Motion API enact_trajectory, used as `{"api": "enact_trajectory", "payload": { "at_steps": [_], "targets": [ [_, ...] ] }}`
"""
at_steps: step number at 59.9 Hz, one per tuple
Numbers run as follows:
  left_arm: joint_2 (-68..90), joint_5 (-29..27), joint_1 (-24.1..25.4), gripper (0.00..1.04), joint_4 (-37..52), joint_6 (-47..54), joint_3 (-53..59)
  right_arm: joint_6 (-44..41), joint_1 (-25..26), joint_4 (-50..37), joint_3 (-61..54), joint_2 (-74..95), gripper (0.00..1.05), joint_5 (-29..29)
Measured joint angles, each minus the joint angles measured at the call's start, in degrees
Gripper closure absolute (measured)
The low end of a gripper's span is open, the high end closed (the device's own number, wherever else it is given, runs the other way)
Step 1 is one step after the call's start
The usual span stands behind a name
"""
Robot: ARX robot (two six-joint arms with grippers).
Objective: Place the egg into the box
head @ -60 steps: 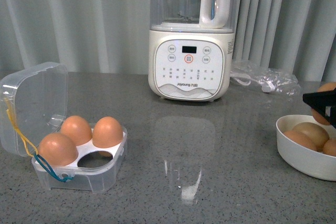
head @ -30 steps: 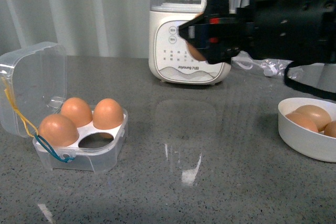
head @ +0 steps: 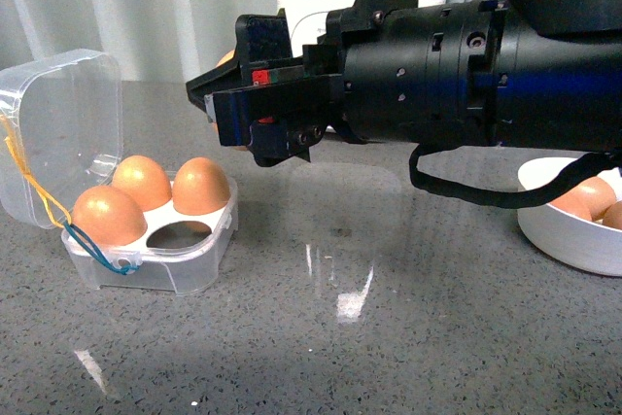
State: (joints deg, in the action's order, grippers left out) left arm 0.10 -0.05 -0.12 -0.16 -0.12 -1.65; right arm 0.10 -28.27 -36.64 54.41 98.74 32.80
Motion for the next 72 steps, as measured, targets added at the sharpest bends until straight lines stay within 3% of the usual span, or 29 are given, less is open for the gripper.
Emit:
{"api": "enact_trajectory", "payload": {
  "at_steps": [38,72],
  "targets": [
    [0.0,0.0,0.0,0.07,0.0,0.0,0.0,-2.3,-3.6,1.5,2.8,3.3,0.62,5.6],
    [0.0,0.0,0.0,0.07,0.0,0.0,0.0,-5.4,-4.0,3.2,3.0,7.1,0.62,4.4]
  ]
}}
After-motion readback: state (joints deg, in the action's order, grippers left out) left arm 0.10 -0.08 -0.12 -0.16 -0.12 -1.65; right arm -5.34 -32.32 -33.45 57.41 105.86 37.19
